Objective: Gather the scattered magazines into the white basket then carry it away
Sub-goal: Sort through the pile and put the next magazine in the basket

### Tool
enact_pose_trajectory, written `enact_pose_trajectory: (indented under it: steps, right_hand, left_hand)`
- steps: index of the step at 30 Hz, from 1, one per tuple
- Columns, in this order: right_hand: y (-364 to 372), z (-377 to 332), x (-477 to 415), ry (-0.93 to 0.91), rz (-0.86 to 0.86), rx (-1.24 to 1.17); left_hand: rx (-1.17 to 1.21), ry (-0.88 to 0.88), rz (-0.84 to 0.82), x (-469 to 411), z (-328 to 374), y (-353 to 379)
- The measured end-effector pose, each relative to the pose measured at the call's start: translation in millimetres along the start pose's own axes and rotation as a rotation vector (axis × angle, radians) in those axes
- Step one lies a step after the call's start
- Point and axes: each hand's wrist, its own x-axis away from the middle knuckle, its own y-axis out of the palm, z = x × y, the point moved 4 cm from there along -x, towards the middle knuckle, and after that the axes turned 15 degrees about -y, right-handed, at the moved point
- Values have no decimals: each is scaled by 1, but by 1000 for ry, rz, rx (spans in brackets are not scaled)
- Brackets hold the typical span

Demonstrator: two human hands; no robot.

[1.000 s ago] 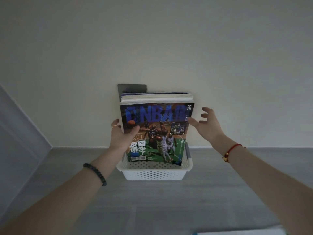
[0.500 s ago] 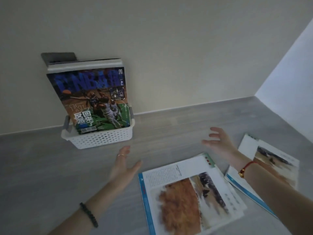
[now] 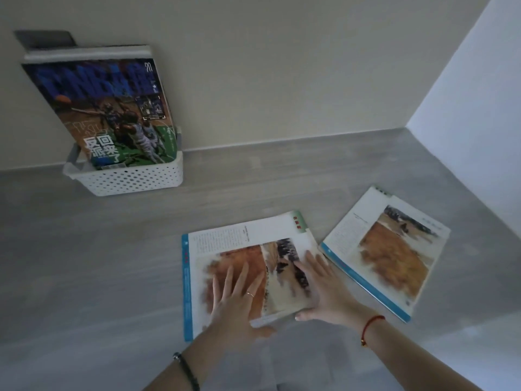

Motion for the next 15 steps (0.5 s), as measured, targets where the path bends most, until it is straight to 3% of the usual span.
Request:
enact_pose_trajectory:
  steps: [9, 13, 15]
  right_hand:
    - [5, 0, 20, -148, -30, 212]
    - [-14, -16, 25, -356, 190, 413]
    - [-27, -18, 19, -338, 189, 402]
  left_hand:
    - [-166, -1, 50, 8, 1, 6]
    - [-198, -37, 61, 12, 4, -3]
    - [-206, -29, 104, 14, 8, -15]
